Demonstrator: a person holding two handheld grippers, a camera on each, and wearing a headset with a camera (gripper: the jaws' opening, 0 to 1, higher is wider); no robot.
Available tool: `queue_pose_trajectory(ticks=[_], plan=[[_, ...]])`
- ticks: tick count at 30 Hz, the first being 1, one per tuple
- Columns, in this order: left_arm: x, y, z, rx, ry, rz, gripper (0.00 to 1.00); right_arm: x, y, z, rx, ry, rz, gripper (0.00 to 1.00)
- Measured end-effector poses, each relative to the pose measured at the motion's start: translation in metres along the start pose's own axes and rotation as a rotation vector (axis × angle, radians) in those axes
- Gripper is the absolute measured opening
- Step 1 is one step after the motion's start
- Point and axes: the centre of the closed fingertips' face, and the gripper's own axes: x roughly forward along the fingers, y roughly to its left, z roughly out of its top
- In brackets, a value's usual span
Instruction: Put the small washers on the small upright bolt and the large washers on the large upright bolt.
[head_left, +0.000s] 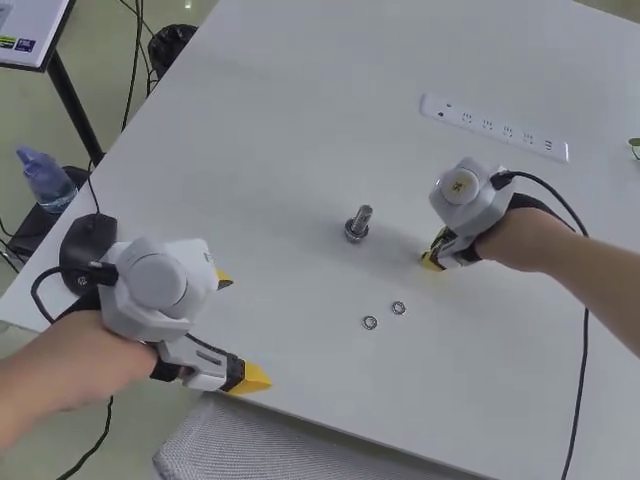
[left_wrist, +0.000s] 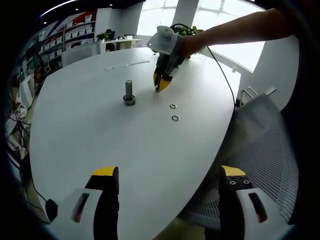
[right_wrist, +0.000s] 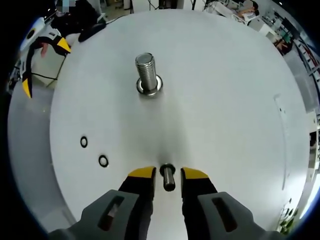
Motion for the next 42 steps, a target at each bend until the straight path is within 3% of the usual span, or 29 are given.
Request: queue_pose_trajectory(ticks=[6,13,23,25,26,33,42], plan=[[-0.001,-0.001,0.003,0.006,-0.005,0.001,0.82,-0.001,-0.002,0.0,-0.002,0.003,0.008,0.22],[-0.005,-0.005,0.013,0.013,-0.027,0.0,0.82,-0.015,0.003,0.0,0.008,-0.011,0.004,0.23],[-0.015,-0.004,0.024,0.026,-0.026,0.011,0.82,-0.032,0.003,0.008,0.015,-0.036,-0.008,0.23],[-0.017,-0.005,0.027,0.001,-0.04,0.004,0.82,-0.036,0.002,0.009,0.014,-0.039,-0.011,0.23],[-0.02,-0.003,0.035,-0.009,-0.066,0.012,0.82,-0.039,-0.001,0.011,0.017,-0.044,-0.017,0.23],[-0.029,0.0,0.046,0.01,-0.073,0.036,0.82,-0.046,0.002,0.01,0.022,-0.048,-0.015,0.23],[-0.033,-0.003,0.048,0.025,-0.063,0.043,0.84,-0.048,0.002,0.01,0.045,-0.074,-0.016,0.22]])
